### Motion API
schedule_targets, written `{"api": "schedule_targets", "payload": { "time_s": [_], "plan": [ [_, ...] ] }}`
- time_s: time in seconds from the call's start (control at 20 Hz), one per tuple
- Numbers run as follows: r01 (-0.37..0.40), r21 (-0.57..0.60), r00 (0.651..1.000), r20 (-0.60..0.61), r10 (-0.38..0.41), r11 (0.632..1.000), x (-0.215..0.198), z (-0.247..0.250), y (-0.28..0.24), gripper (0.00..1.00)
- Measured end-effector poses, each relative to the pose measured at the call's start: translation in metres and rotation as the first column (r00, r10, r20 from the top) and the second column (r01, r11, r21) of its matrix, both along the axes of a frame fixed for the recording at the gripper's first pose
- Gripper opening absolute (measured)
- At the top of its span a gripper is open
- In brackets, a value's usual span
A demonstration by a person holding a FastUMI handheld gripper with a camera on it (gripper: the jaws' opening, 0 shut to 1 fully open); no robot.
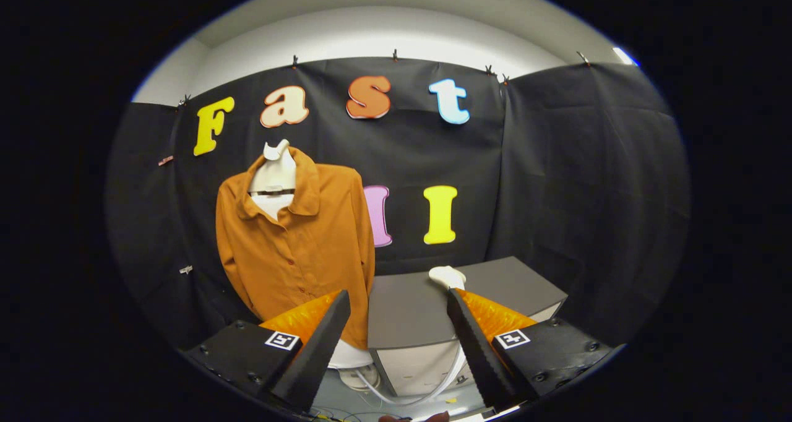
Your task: Iron the clothes twice with a garment steamer, once on the left side and once on the right side.
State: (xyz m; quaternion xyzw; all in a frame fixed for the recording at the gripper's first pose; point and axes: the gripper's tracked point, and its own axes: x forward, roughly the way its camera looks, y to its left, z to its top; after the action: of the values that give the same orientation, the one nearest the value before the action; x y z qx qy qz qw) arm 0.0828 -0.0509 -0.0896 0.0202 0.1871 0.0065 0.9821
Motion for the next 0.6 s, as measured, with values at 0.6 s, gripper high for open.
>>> {"api": "schedule_targets", "payload": {
  "time_s": [0.6],
  "plan": [
    [0.073,0.001,0.881,-0.47,-0.064,0.997,0.132,-0.18,-0.116,1.0]
  ]
}}
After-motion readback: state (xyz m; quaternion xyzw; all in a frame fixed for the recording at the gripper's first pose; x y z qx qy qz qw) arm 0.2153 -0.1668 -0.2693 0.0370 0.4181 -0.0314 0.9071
